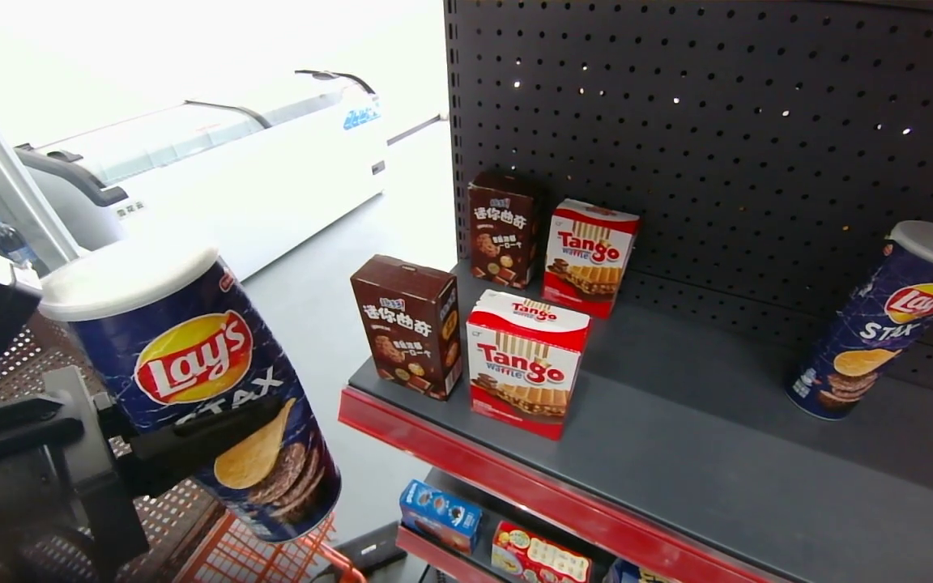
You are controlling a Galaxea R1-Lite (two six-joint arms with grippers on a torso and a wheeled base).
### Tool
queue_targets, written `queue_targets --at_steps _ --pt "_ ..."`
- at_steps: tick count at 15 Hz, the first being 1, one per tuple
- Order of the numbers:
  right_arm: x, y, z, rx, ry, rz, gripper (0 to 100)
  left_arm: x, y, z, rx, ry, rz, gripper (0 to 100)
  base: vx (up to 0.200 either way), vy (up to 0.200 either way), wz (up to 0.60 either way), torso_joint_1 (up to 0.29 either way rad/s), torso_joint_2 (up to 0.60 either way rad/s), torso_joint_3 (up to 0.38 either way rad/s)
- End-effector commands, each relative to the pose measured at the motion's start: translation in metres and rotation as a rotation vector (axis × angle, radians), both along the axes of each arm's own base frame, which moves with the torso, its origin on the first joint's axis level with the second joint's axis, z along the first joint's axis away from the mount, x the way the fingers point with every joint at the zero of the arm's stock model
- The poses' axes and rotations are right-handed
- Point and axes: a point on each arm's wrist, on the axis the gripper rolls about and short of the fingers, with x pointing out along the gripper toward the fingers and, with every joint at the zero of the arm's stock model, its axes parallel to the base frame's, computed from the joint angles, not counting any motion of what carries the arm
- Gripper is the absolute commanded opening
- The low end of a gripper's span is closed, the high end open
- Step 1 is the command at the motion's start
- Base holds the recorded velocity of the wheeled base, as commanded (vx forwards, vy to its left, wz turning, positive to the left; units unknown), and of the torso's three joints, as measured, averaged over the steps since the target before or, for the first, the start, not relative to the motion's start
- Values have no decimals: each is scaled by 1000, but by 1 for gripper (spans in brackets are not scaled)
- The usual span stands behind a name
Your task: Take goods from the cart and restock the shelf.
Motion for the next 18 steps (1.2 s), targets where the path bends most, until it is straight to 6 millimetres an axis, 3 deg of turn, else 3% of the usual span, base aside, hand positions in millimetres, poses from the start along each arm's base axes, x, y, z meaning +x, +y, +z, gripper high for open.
queue_targets --at_steps 1,7,18 --pt "0 0 0 0 2 0 100 -4 -4 -1 -2 3 -46 0 0 0 0 0 0 0" --pt "0 0 0 -2 2 0 100 -4 -15 -11 12 48 -147 0 0 0 0 0 0 0" --pt "0 0 0 -2 2 0 100 -9 -30 -11 5 53 -298 0 0 0 -55 0 0 0"
